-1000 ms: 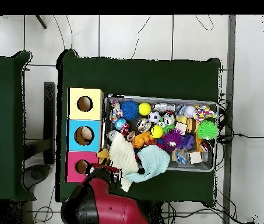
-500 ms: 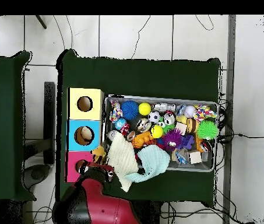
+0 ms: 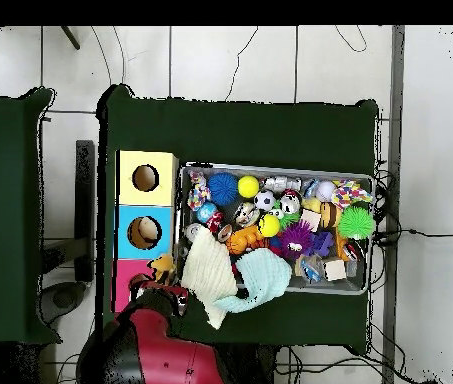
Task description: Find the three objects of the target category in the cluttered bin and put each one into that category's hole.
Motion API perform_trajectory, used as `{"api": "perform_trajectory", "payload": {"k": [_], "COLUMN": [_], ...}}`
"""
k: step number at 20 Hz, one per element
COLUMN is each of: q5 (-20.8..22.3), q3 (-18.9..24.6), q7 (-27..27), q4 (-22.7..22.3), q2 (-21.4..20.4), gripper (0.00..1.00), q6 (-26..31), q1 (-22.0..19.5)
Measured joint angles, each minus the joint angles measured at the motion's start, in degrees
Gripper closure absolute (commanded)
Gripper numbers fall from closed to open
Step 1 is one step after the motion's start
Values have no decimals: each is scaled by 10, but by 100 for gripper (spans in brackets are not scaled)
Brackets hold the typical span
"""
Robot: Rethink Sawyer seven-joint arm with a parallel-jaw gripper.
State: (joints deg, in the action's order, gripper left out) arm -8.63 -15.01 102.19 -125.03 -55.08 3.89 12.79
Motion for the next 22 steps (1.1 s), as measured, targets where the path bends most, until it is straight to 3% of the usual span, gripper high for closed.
{"api": "perform_trajectory", "payload": {"k": [11,22], "q5": [-12,-15], "q3": [-3,-3], "q7": [0,0], "q4": [16,29], "q2": [7,46], "gripper": [100,100], "q6": [46,47], "q1": [19,10]}}
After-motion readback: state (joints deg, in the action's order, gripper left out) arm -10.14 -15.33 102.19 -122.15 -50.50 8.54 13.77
